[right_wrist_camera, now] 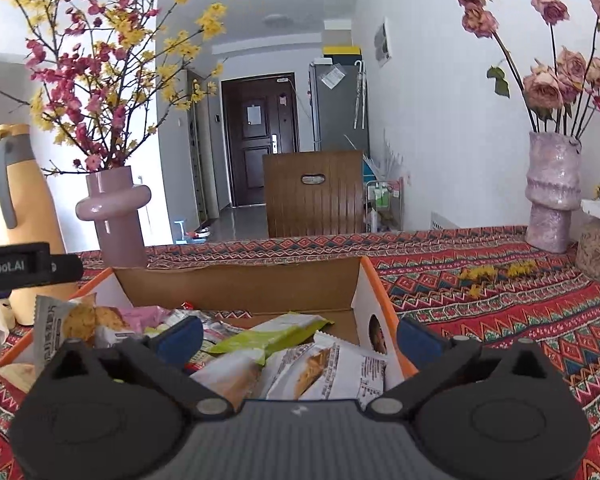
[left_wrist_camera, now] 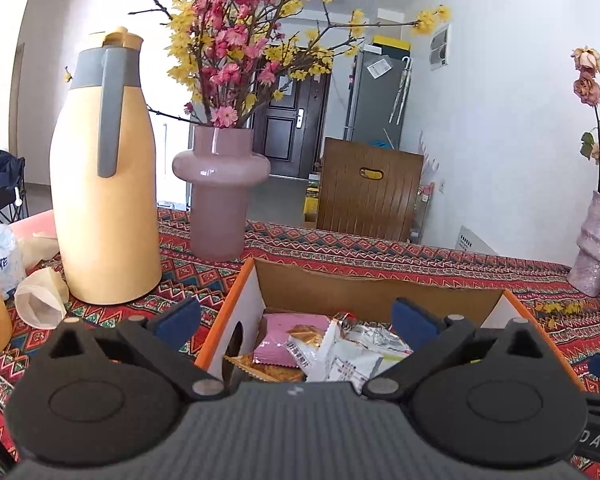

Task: Organize snacks
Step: 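Open both tools to drop the packets into the box, then move both tools back from the box toward the remaining packets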

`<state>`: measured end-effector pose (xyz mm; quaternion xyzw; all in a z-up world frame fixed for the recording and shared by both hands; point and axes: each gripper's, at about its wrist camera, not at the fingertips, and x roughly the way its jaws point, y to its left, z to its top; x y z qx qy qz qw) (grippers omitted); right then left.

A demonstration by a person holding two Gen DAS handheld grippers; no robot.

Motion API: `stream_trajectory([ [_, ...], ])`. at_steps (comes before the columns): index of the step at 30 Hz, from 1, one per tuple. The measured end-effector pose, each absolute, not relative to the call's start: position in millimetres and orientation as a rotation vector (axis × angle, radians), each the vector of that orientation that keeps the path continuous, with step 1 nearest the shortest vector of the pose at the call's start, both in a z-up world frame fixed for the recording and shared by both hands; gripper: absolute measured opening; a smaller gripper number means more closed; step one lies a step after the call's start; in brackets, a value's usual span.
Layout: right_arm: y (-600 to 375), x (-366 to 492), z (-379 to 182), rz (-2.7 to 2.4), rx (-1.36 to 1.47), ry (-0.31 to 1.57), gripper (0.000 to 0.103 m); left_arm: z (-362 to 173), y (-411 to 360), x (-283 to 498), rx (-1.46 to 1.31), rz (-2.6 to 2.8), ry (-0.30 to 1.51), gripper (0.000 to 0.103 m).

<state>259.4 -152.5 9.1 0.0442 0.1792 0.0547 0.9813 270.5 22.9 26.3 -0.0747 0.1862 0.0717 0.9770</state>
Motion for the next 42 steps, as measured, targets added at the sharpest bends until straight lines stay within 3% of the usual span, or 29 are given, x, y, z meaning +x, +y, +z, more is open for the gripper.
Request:
stream_trajectory([
  [10,-153.7,255.4,11.1,0.117,0.099,0.349,0.103,36.8,22.4,260.5,-0.154,0.156,0.358,0.103],
  [23,-151.6,208.2,35.0,0.207,0.033,0.313,0.103,77.3,27.6,193.0,-0.152,0.098,0.312,0.103],
  [42,-138.1,149.0,-12.4,0.288,0.001,0.538,0.103,0.1,70.5,130.8,-0.114,0.079,0.552,0.103],
])
